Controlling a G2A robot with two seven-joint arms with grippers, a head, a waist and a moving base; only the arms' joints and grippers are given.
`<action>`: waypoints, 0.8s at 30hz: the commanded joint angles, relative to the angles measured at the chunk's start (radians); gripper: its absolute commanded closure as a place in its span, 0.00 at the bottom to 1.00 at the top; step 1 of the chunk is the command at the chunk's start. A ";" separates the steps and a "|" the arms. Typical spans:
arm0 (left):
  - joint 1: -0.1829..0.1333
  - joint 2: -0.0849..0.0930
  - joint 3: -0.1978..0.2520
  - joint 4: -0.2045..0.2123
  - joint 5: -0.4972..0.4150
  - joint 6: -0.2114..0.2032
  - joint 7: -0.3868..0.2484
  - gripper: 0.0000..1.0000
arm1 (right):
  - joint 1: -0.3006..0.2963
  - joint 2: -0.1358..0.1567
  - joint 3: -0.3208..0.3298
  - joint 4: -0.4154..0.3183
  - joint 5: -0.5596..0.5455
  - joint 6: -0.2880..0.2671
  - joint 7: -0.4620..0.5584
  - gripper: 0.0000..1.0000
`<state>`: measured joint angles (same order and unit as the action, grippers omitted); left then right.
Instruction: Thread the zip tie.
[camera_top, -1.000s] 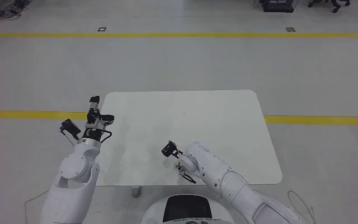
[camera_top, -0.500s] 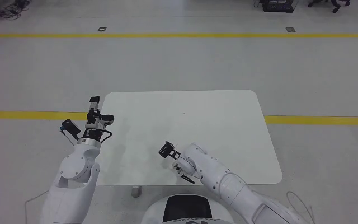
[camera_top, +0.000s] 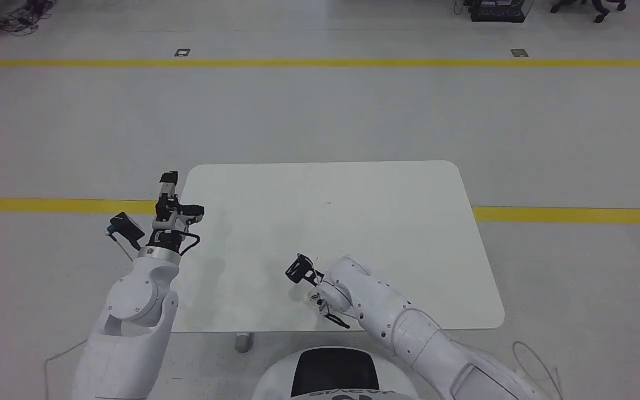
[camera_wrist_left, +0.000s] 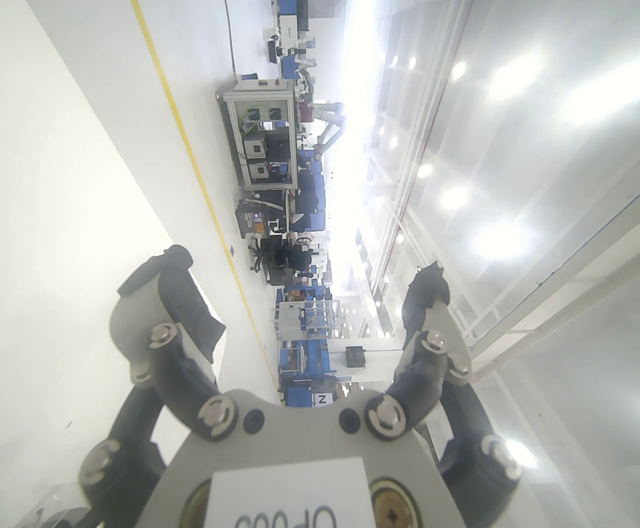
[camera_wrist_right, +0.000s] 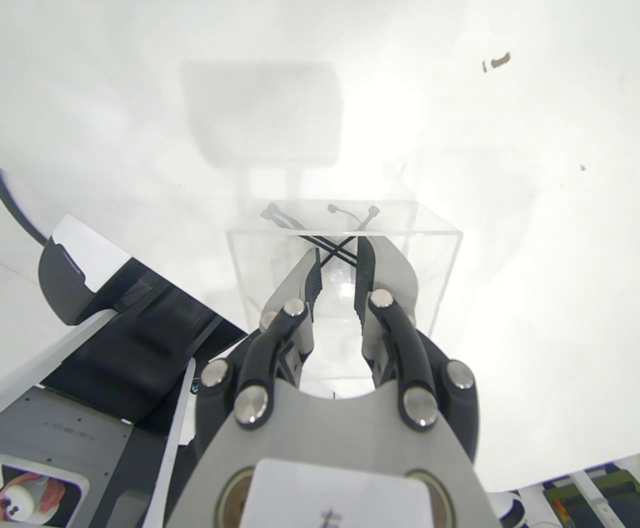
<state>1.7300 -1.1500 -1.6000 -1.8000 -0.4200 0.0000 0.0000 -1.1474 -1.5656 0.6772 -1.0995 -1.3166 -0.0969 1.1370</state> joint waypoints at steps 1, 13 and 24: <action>0.000 0.000 0.000 0.000 0.000 0.000 0.000 0.00 | 0.003 -0.002 -0.002 0.004 0.008 -0.004 0.004 0.82; 0.000 0.000 0.000 0.000 0.000 0.000 0.000 0.00 | -0.013 0.006 0.007 -0.052 0.006 -0.009 0.022 0.83; 0.000 0.000 0.000 0.000 0.000 0.000 0.000 0.00 | -0.010 0.009 0.006 -0.035 -0.016 -0.007 0.008 0.82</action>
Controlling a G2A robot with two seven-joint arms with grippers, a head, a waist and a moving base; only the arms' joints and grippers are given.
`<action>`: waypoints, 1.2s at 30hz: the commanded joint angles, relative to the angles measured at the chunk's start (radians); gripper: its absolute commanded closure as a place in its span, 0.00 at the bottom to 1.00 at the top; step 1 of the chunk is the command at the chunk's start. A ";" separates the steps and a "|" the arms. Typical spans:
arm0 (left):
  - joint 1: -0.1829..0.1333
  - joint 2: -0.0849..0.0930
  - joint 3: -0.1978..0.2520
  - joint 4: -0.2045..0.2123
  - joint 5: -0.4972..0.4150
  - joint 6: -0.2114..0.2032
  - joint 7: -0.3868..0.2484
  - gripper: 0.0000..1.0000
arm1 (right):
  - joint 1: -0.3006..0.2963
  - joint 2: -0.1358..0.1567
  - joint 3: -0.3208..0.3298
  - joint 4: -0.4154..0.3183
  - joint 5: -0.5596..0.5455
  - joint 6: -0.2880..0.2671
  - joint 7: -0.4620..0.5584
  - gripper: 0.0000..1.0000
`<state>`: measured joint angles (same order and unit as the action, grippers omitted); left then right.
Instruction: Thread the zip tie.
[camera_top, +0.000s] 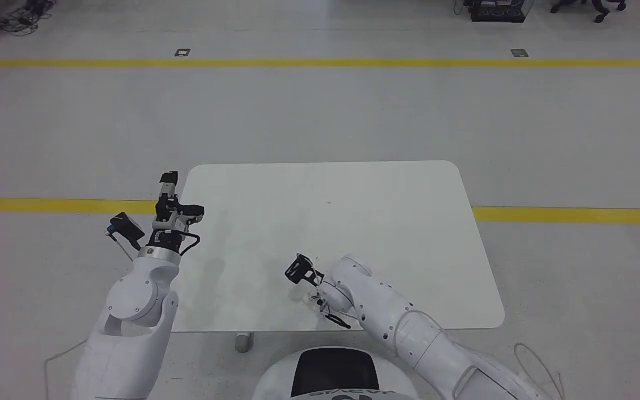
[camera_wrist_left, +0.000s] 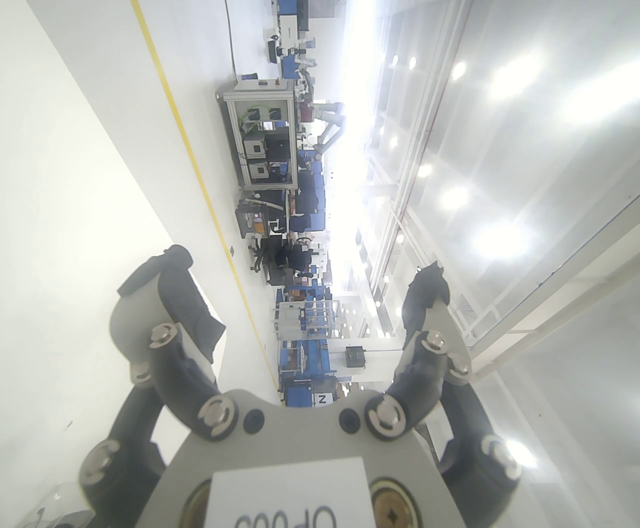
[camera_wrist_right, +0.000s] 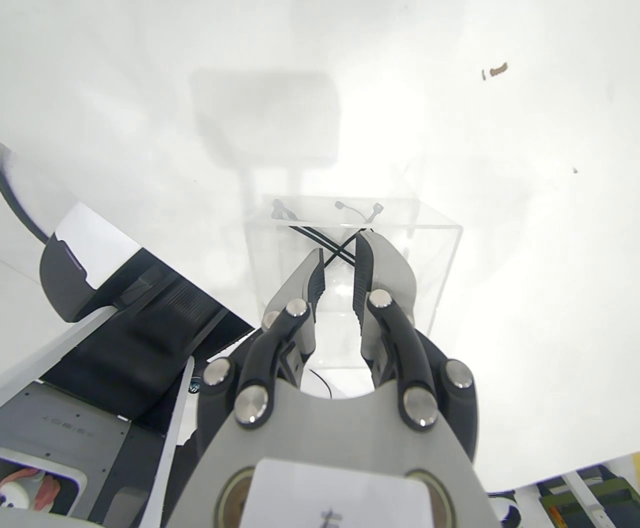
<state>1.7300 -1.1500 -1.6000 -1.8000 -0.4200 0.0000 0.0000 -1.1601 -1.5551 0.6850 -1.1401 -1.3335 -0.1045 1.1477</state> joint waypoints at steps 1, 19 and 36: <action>0.000 0.000 0.000 0.000 0.000 0.000 0.000 0.00 | 0.006 -0.003 -0.004 0.013 0.002 0.000 -0.006 0.82; 0.000 0.000 0.000 0.000 0.000 0.000 0.000 0.00 | 0.032 -0.022 -0.036 0.064 -0.004 0.019 -0.016 1.00; 0.000 0.000 0.000 0.000 0.000 0.000 0.000 0.00 | -0.053 0.016 0.012 -0.127 -0.058 0.017 0.049 1.00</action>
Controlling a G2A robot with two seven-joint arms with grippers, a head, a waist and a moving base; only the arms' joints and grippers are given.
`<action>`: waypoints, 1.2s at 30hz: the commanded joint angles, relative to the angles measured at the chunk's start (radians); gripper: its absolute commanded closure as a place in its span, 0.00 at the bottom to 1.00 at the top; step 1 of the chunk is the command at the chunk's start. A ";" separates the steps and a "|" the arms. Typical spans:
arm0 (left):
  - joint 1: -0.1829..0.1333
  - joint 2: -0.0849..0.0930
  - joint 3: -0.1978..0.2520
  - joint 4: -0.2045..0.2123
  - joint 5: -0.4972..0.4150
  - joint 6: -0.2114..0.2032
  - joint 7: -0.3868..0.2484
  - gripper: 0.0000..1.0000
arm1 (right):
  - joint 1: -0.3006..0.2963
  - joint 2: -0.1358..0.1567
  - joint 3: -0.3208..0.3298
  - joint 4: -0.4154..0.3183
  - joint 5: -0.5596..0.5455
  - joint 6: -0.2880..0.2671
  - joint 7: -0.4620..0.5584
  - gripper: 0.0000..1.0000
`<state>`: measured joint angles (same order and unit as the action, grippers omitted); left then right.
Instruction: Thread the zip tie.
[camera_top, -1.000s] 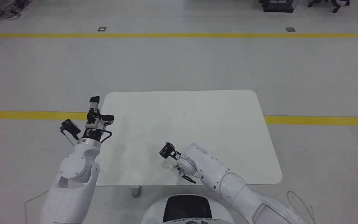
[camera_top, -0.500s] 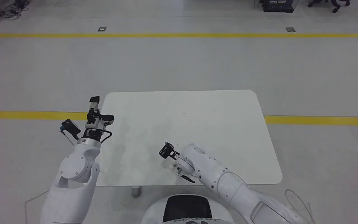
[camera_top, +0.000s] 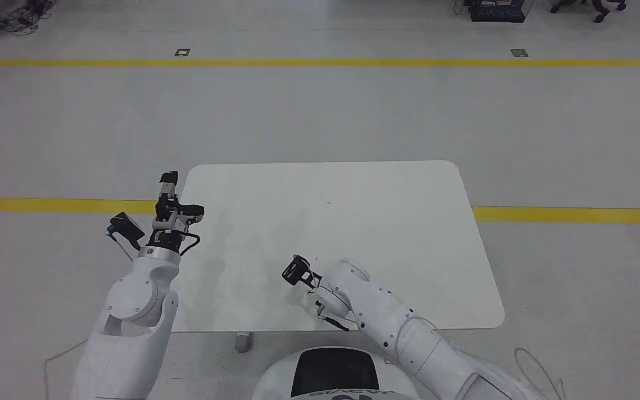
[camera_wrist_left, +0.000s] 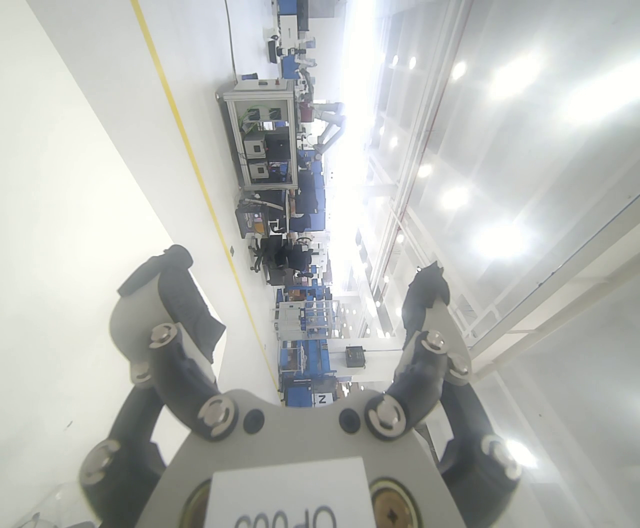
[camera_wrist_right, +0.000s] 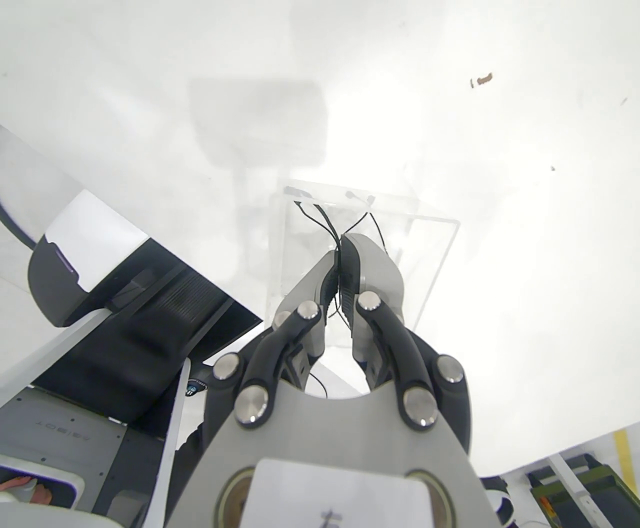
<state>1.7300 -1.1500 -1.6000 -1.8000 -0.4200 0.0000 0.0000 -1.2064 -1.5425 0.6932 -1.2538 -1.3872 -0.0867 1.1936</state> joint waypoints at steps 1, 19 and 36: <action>0.000 0.000 0.000 0.000 0.000 0.000 0.000 0.00 | -0.012 0.005 0.008 -0.023 -0.007 -0.001 0.006 1.00; 0.000 0.000 0.000 0.000 0.000 0.000 0.000 0.00 | -0.048 0.026 0.044 -0.071 -0.001 -0.027 0.018 1.00; 0.000 0.000 0.000 0.000 0.000 0.000 0.000 0.00 | -0.005 0.011 0.019 0.026 0.037 -0.021 0.000 1.00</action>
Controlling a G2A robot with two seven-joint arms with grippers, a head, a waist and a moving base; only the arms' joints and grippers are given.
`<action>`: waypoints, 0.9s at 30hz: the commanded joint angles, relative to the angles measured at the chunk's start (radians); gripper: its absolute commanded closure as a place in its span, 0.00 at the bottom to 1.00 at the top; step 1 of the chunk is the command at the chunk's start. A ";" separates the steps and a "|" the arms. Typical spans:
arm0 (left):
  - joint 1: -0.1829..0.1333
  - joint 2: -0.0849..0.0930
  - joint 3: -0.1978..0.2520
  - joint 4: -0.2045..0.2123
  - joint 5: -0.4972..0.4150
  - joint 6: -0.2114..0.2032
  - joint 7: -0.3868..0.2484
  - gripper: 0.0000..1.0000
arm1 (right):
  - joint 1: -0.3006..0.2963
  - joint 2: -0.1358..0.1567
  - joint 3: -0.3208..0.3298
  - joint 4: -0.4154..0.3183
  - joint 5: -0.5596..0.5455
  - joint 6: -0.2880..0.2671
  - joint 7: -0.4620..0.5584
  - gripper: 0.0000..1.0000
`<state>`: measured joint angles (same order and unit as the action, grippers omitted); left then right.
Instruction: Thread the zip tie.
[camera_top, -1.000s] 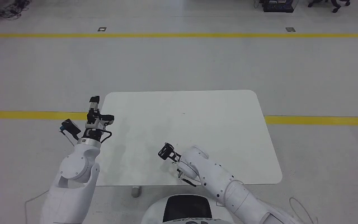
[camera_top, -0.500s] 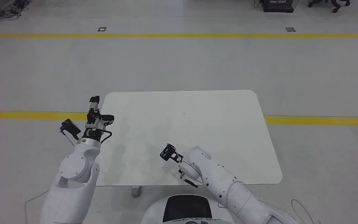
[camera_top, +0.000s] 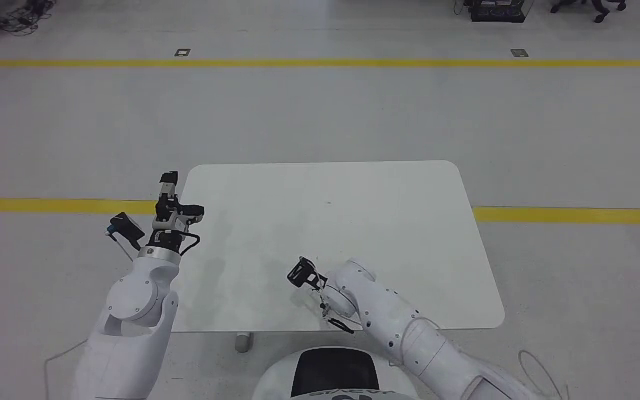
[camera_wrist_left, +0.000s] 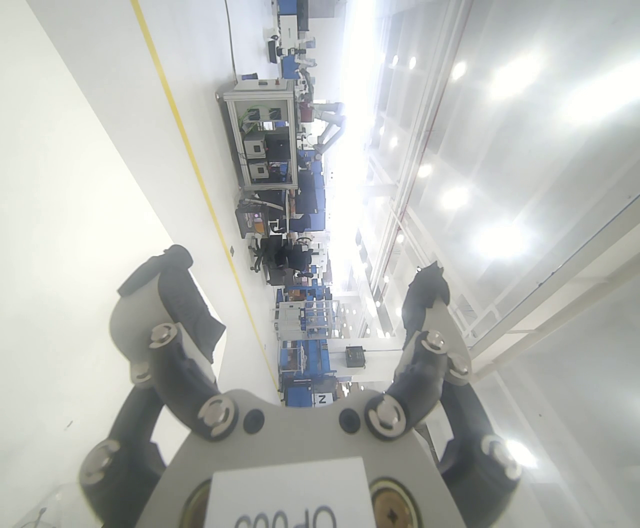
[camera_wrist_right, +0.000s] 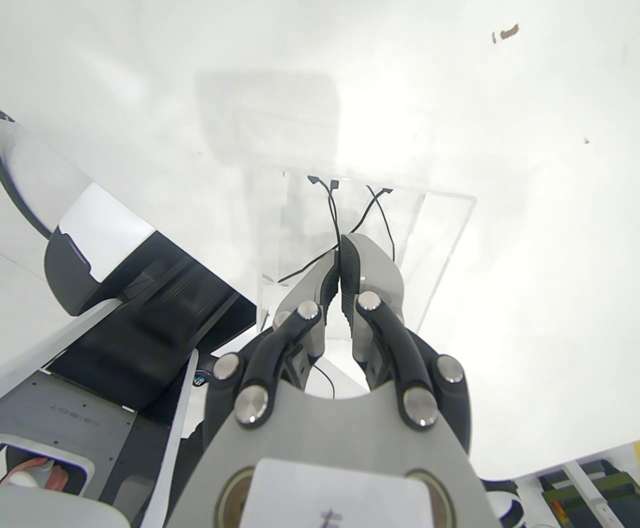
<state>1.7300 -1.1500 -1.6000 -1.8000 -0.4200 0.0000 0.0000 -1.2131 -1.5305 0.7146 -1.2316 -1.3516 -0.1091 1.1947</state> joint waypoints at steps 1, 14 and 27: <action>0.000 0.000 0.000 0.000 0.000 0.000 0.000 0.00 | 0.005 -0.002 -0.004 0.010 0.003 0.003 -0.001 1.00; 0.000 0.000 0.000 0.000 0.000 0.000 0.000 0.00 | 0.022 -0.011 -0.023 0.041 0.009 0.015 -0.004 0.98; 0.000 0.000 0.000 0.000 0.000 0.000 0.000 0.00 | 0.035 -0.017 -0.034 0.063 0.013 0.021 -0.006 0.94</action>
<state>1.7300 -1.1500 -1.6000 -1.8000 -0.4200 0.0000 0.0000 -1.1791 -1.5470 0.6810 -1.1698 -1.3385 -0.0890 1.1894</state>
